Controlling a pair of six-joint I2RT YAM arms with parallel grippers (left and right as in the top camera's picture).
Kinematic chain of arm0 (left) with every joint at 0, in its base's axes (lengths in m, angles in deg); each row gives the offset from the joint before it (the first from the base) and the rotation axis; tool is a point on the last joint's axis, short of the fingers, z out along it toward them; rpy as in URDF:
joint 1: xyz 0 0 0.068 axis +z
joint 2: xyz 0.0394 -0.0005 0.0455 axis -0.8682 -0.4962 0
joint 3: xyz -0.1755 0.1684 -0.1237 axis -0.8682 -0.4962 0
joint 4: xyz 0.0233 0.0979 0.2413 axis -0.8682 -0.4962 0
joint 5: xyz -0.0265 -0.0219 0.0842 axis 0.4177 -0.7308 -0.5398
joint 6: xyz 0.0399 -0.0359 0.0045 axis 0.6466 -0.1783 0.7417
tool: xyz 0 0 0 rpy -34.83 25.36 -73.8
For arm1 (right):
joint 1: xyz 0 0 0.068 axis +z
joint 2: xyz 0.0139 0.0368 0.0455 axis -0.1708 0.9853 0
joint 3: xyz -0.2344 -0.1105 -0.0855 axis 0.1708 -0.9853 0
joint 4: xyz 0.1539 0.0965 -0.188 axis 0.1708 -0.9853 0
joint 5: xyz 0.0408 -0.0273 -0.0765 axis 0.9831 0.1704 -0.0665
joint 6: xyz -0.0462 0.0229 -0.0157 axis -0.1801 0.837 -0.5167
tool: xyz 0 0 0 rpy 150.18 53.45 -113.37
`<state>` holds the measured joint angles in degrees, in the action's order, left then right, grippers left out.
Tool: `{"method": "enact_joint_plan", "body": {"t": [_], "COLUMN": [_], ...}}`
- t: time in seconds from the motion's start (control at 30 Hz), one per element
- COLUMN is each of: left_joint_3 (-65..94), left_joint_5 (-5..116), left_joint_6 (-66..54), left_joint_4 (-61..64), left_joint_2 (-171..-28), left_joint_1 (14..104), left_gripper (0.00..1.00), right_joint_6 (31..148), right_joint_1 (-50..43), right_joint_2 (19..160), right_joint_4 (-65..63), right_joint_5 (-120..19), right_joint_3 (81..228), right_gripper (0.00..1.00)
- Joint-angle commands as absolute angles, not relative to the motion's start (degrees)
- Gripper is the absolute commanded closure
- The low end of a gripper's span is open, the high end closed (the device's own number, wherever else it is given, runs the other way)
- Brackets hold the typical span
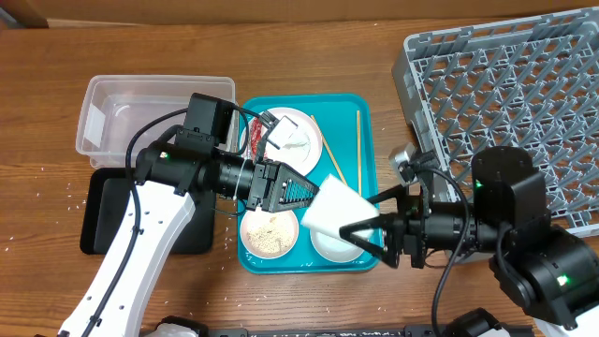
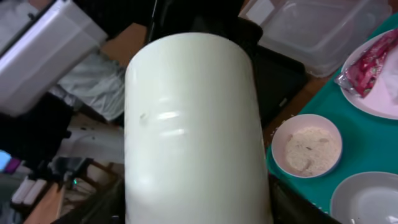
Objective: Sort waste into correct bins and load items into the dishwasher
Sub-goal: 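Lift the cup and pass it to the right gripper, then carry the cup with the right gripper into the grey dish rack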
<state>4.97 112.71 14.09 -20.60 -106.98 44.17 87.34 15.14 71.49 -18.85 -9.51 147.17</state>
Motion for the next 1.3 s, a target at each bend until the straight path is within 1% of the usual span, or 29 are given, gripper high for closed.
{"method": "enact_joint_plan", "body": {"t": [0.0,0.03,0.07,0.1,0.17,0.2,0.3,0.4,0.57,0.8,0.87,1.07,1.27], "left_joint_3": [5.6,5.6,5.6,5.6,5.6,5.6,5.6,5.6,5.6,5.6,5.6,5.6,5.6], "left_joint_5": [115.5,115.5,114.8,113.6,109.6,106.7,99.2,92.9,89.4,87.5,87.5,87.5,87.5], "left_joint_6": [15.0,15.0,15.0,14.9,13.4,12.1,9.1,7.0,7.0,7.5,7.5,7.5,7.5], "left_joint_4": [-20.5,-20.5,-20.5,-20.5,-20.9,-21.1,-21.4,-21.8,-24.4,-26.4,-26.6,-27.0,-27.0], "left_joint_2": [-106.7,-106.7,-106.7,-106.7,-106.7,-106.7,-106.7,-106.7,-106.7,-106.7,-106.7,-106.7,-106.7], "left_joint_1": [43.8,43.8,43.8,43.8,43.8,43.8,43.8,43.8,43.8,43.8,43.8,43.8,43.8], "left_gripper": [0.96,0.91,0.59,0.45,0.37,0.35,0.31,0.28,0.27,0.26,0.25,0.24,0.24], "right_joint_6": [87.9,87.9,87.9,87.9,88.0,88.0,90.7,95.9,98.5,98.0,96.7,94.3,93.9], "right_joint_1": [15.2,15.2,15.2,15.1,14.1,13.1,8.6,1.4,-8.1,-21.1,-25.2,-28.7,-31.2], "right_joint_2": [71.4,71.4,71.3,71.2,70.7,70.6,70.6,70.7,72.3,85.5,92.3,102.9,108.3], "right_joint_4": [-18.7,-18.7,-18.9,-19.3,-22.4,-25.1,-33.8,-41.6,-46.1,-51.3,-52.1,-52.6,-50.5], "right_joint_5": [-11.6,-11.7,-12.4,-13.6,-18.6,-21.9,-32.7,-46.1,-56.3,-58.3,-57.0,-57.4,-58.1], "right_joint_3": [148.3,148.3,148.5,148.7,149.9,151.1,156.1,161.5,162.6,162.6,162.6,162.6,162.6], "right_gripper": [0.43,0.43,0.43,0.43,0.44,0.44,0.49,0.48,0.48,0.48,0.49,0.49,0.48]}}
